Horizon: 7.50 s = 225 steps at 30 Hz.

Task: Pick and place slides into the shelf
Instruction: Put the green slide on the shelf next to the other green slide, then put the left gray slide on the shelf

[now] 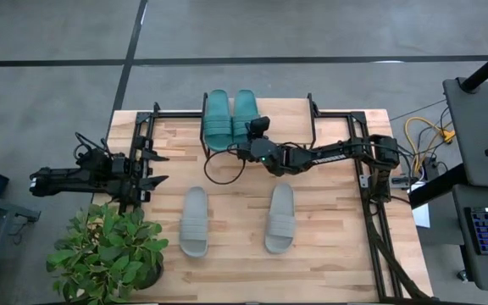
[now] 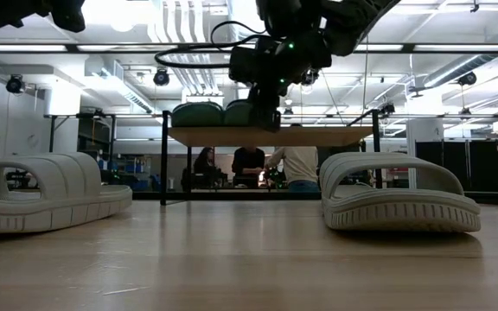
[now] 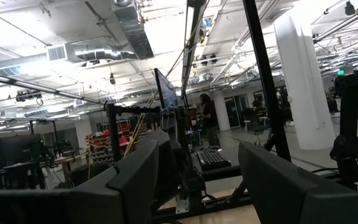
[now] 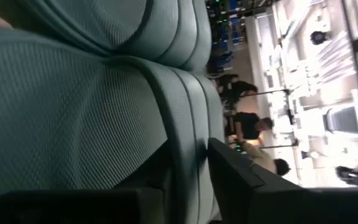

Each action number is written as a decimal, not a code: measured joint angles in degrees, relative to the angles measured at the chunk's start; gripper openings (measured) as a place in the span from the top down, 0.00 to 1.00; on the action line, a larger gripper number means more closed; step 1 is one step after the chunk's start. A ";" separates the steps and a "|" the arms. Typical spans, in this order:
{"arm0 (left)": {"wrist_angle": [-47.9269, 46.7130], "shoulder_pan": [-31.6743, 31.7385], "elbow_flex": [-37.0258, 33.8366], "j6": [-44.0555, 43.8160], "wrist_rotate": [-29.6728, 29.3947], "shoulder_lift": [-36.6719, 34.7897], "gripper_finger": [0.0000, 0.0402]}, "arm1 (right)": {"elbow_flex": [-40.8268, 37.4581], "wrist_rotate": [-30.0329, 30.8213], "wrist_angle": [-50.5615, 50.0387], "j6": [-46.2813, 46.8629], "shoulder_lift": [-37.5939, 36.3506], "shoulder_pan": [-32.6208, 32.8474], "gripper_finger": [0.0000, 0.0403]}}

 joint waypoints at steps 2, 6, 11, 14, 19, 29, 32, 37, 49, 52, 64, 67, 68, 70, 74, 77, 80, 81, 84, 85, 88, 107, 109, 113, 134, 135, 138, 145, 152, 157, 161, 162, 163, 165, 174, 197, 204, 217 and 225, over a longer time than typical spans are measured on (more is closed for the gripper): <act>0.01 0.00 0.00 0.00 0.00 0.00 0.48 | 1.25 -0.21 -3.42 2.78 -0.02 0.00 0.75; 0.01 0.00 0.00 0.02 0.00 0.00 0.48 | 4.32 -0.49 -10.67 7.87 -0.09 -0.02 0.67; 0.01 -0.02 0.00 0.02 0.00 0.00 0.48 | 8.76 -1.34 -17.94 13.22 -0.09 0.25 0.63; 0.01 -0.01 0.00 0.02 0.00 0.00 0.48 | 11.85 -6.60 -24.20 16.32 -0.09 0.33 0.62; 0.03 0.00 0.00 0.02 0.02 0.00 0.48 | 16.89 -9.67 -34.74 23.45 -0.02 0.41 0.62; 0.05 0.00 0.00 0.03 0.02 0.00 0.48 | 18.41 -11.80 -40.35 24.71 -0.02 0.28 0.63; 0.06 0.00 0.00 0.04 0.01 0.00 0.48 | 18.41 -15.22 -40.55 25.40 -0.01 0.28 0.63; 0.05 0.00 0.00 0.04 0.00 0.01 0.48 | 18.41 -19.23 -41.00 25.67 -0.02 0.24 0.63; 0.02 -0.01 0.00 0.04 0.01 0.01 0.48 | 20.33 -27.86 -38.97 28.64 -3.55 0.31 0.69; -0.01 -0.02 0.00 0.04 0.04 0.00 0.48 | 20.33 -22.89 -38.82 30.45 -4.55 0.26 0.71; -0.21 -0.01 0.00 -0.07 0.04 0.13 0.48 | 20.03 -12.12 -56.72 47.18 -7.79 -5.30 0.96; -0.33 0.00 0.00 -0.09 0.00 0.15 0.48 | 18.83 -20.94 -58.96 51.68 -7.85 -8.53 0.97; -0.47 0.00 0.00 -0.09 0.02 0.11 0.48 | 18.15 -22.65 -58.76 52.13 -7.85 -9.33 0.98; -0.47 -0.02 0.00 -0.09 0.04 0.09 0.48 | 16.87 -23.53 -57.39 52.33 -7.85 -10.44 0.98; -0.47 -0.02 0.00 -0.09 0.04 0.05 0.48 | 14.30 -24.25 -54.43 51.78 -7.85 -11.75 0.98; -0.50 -0.01 0.00 -0.09 0.02 0.05 0.48 | 12.02 -24.55 -50.35 51.39 -7.85 -12.51 0.98; -0.52 -0.02 0.00 -0.09 0.02 0.07 0.48 | 10.38 -25.13 -46.45 50.03 -7.85 -12.70 0.98; -0.53 -0.02 0.00 -0.10 0.02 0.04 0.48 | 9.91 -25.51 -45.21 49.61 -7.85 -12.66 0.98; -0.54 -0.02 0.00 -0.10 0.02 0.04 0.48 | 8.95 -27.43 -42.38 49.05 -7.85 -12.89 0.98; -0.54 -0.02 0.00 -0.11 0.02 0.04 0.48 | 8.82 -28.34 -41.79 48.88 -7.83 -12.97 0.98; -0.56 -0.02 0.00 -0.09 0.02 0.02 0.48 | 8.79 -28.40 -41.27 47.99 -7.61 -13.13 0.98; -0.58 -0.02 0.00 -0.04 0.00 0.00 0.48 | 8.88 -33.70 -36.16 43.82 -7.52 -15.68 0.98; -0.58 -0.02 0.00 -0.02 0.01 0.02 0.48 | 8.92 -34.91 -35.67 43.84 -7.52 -15.78 0.98; -0.58 -0.02 0.00 -0.02 0.00 0.00 0.48 | 8.95 -34.79 -35.57 43.73 -7.52 -15.90 0.98; -0.56 0.00 0.00 0.39 0.00 0.00 0.48 | 17.82 -41.91 -35.80 45.48 -8.36 -15.66 0.98; -0.57 -0.02 0.00 0.49 0.00 0.00 0.48 | 18.40 -46.25 -35.80 45.91 -8.37 -15.37 0.98; -0.58 -0.02 0.00 1.35 0.00 0.00 0.48 | 19.81 -54.94 -35.84 47.60 -8.37 -14.00 0.98; -0.63 0.00 0.00 1.66 0.00 0.00 0.48 | 20.55 -55.95 -38.41 54.36 -9.96 -7.06 0.98; -1.65 -0.02 0.00 1.61 0.00 0.07 0.48 | 20.25 -52.86 -42.68 55.61 -13.33 5.09 0.98; -1.77 -0.01 0.00 1.50 -0.02 0.02 0.48 | 19.39 -36.93 -49.89 52.34 -15.14 14.69 0.98; -1.79 0.00 0.00 1.44 -0.02 0.11 0.48 | 15.80 -31.98 -53.47 57.45 -17.19 19.66 0.98; -1.83 -0.01 0.00 1.42 -0.01 0.11 0.48 | 14.40 -31.92 -53.48 58.81 -18.03 20.79 0.98; -1.83 -0.02 0.00 1.42 -0.02 0.11 0.48 | 12.78 -31.85 -53.65 59.92 -18.87 21.98 0.98; -1.95 -0.02 0.00 1.42 0.00 0.11 0.48 | 9.32 -31.85 -53.10 61.43 -20.80 24.47 0.98; -2.02 -0.01 0.00 1.40 -0.02 0.08 0.48 | -16.78 -32.03 -23.16 57.36 -29.57 32.96 0.98; -1.45 -0.01 0.00 1.96 -2.89 0.36 0.48 | -29.05 -40.54 11.52 37.77 -37.97 8.42 0.98; -1.80 -0.02 0.00 1.92 -3.47 0.81 0.48 | -27.54 -38.63 -2.24 36.58 -56.02 7.64 0.98; -2.83 -0.01 0.02 1.41 -3.91 1.78 0.48 | -29.69 -39.04 -32.22 48.07 -75.69 8.68 0.98; -3.00 -0.02 0.02 -0.99 -3.89 2.78 0.48 | -39.46 -42.47 -30.80 53.50 -83.85 8.70 0.98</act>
